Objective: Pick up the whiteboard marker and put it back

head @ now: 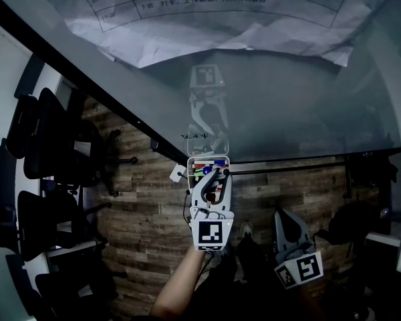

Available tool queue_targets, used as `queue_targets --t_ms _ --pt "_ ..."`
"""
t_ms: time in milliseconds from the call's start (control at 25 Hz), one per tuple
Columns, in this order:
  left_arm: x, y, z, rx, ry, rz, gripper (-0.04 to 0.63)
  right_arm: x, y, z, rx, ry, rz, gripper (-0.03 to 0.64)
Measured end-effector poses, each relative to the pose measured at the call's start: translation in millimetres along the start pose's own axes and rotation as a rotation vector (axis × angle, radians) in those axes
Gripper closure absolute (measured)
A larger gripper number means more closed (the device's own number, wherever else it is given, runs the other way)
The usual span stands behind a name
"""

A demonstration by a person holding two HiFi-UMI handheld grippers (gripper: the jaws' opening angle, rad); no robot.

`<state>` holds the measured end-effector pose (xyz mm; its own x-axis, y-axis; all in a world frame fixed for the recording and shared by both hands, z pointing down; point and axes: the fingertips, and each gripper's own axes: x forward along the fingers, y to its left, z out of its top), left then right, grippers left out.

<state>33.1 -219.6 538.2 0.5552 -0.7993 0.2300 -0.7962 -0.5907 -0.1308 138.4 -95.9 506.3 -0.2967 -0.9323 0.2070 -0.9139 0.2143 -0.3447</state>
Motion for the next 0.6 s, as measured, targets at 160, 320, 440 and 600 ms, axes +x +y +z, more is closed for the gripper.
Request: queue_targets --t_ms 160,320,440,600 --pt "-3 5 0 -0.008 -0.006 0.020 0.495 1 1 0 -0.002 0.001 0.007 0.604" --pt "-5 7 0 -0.007 -0.003 0.036 0.500 1 1 0 -0.003 0.000 0.012 0.604" --pt "-6 10 0 -0.016 -0.006 0.056 0.505 0 1 0 -0.002 0.002 0.014 0.604" --pt "-8 14 1 -0.027 -0.012 0.080 0.511 0 1 -1 -0.004 0.005 0.019 0.604"
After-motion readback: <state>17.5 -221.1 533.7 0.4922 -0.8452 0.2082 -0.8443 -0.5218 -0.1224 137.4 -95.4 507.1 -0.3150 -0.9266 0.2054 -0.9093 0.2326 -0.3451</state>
